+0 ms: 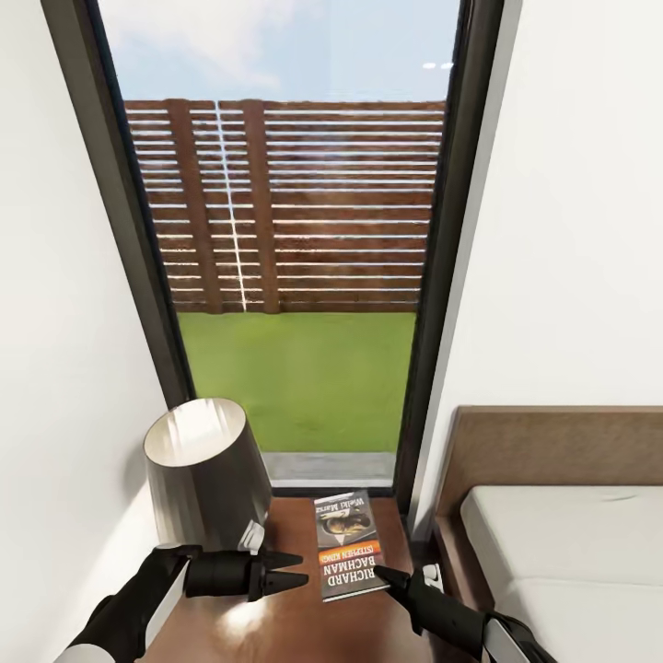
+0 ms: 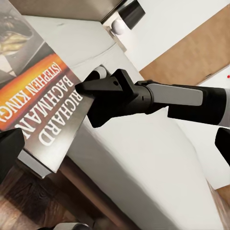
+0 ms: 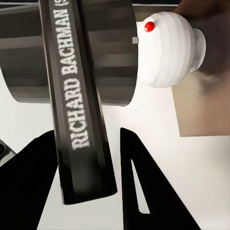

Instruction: In the bedroom, move the book from the bed onto either nightstand, and place the two sandals side by side next to the bed.

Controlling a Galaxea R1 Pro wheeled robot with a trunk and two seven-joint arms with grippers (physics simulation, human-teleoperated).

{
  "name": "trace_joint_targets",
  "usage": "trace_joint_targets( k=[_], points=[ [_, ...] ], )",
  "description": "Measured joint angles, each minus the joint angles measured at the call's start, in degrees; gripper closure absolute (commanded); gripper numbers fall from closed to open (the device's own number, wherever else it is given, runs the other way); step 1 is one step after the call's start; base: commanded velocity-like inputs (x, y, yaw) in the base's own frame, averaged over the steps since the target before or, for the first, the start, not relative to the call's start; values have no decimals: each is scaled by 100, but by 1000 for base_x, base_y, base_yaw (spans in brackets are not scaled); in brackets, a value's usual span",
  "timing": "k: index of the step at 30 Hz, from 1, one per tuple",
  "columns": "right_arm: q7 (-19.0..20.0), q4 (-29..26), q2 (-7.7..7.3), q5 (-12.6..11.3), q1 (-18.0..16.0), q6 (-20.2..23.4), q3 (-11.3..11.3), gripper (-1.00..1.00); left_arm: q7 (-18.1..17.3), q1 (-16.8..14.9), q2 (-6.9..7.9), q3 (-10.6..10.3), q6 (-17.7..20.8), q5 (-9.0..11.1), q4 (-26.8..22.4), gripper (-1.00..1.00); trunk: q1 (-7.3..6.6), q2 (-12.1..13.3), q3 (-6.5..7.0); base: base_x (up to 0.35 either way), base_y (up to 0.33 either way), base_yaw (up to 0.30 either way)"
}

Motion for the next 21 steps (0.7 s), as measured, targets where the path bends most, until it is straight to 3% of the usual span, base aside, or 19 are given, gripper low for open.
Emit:
trace_joint_targets(
  k=[21],
  points=[
    [-4,1,0,0,0,0,-1,100,-1,0,-2,-6,0,0,0,-100,461,-843,-377,0,0,0]
  ],
)
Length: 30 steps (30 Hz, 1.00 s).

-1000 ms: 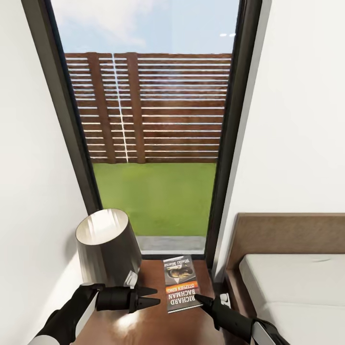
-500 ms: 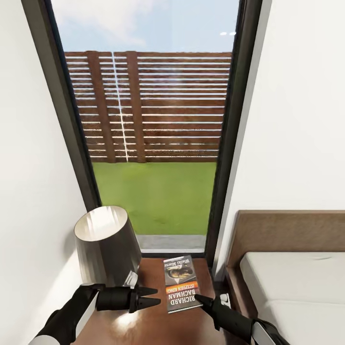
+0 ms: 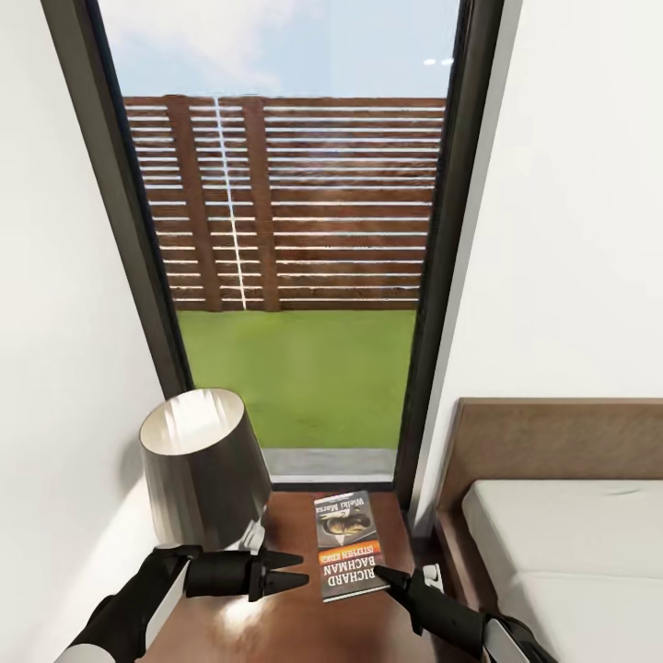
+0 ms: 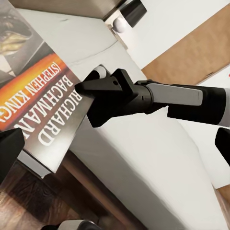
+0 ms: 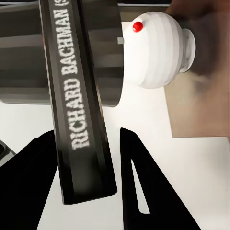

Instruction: In the bedroom, move the book from the bed onto either nightstand, and place the two sandals side by side next to the bed.

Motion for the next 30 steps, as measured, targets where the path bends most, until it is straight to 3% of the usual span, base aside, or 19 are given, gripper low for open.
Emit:
trace_joint_targets(
  k=[30],
  points=[
    [-4,0,0,3,0,-1,6,100,0,3,-9,0,0,1,4,-100,659,-1204,-539,0,0,0]
  ],
)
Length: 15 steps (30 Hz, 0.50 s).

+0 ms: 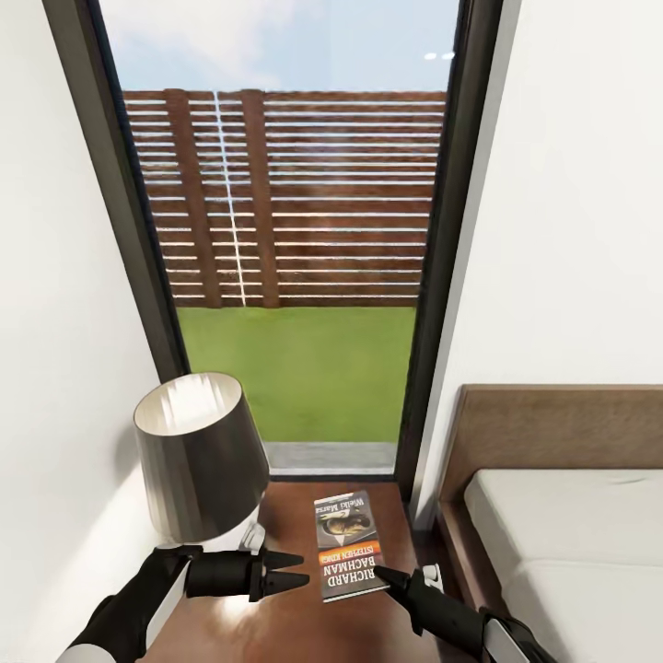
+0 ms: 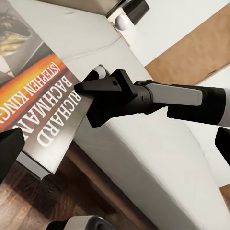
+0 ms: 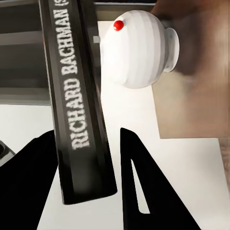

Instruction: In the bedroom, move the book from the bed onto either nightstand, and place the two sandals side by side next to the bed.

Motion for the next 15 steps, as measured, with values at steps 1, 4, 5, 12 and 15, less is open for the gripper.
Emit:
trace_joint_targets(
  k=[1,4,5,12,15],
  points=[
    [0,0,0,0,0,0,0,100,2,0,0,0,0,2,2,-100,22,-40,-18,0,0,0],
    [-1,0,0,0,0,0,2,100,0,-1,0,0,0,-1,0,-100,88,-160,-72,0,0,0],
    [0,0,0,0,0,0,1,100,0,-1,0,0,0,-2,2,-100,110,-201,-90,0,0,0],
    [0,0,0,-1,0,0,2,100,5,-1,0,0,0,-3,4,-100,264,-481,-216,0,0,0],
    [0,0,0,-1,0,0,0,100,1,-1,0,0,0,1,5,-100,330,-602,-269,0,0,0]
  ],
)
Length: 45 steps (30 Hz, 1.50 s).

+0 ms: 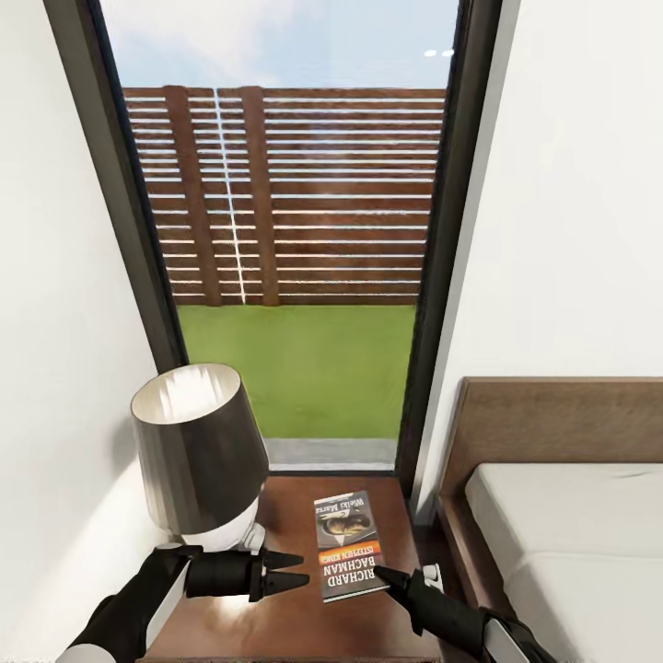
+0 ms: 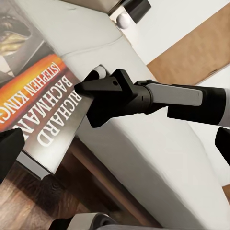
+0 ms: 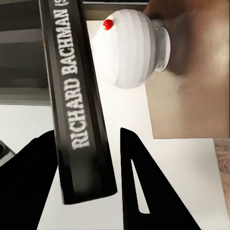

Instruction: In the bedroom, move the book from the bed onto either nightstand, and place the two sandals side by side next to the bed.

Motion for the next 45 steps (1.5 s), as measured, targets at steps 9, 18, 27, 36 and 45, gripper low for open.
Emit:
trace_joint_targets(
  k=[9,18,27,36,45],
  points=[
    [-1,0,0,0,0,0,1,100,0,1,0,0,0,5,0,-100,198,-361,-162,0,0,0],
    [0,0,0,0,0,0,-1,100,16,1,0,0,0,5,0,-100,395,-722,-323,0,0,0],
    [-2,0,0,3,0,0,5,100,16,1,0,0,0,5,0,-100,593,-1083,-485,0,0,0],
    [-2,0,0,4,0,0,7,100,16,2,0,0,0,5,0,-100,791,-1444,-646,0,0,0],
    [-3,0,0,5,0,0,8,100,16,1,0,0,0,5,0,-100,989,-1805,-808,0,0,0]
  ],
)
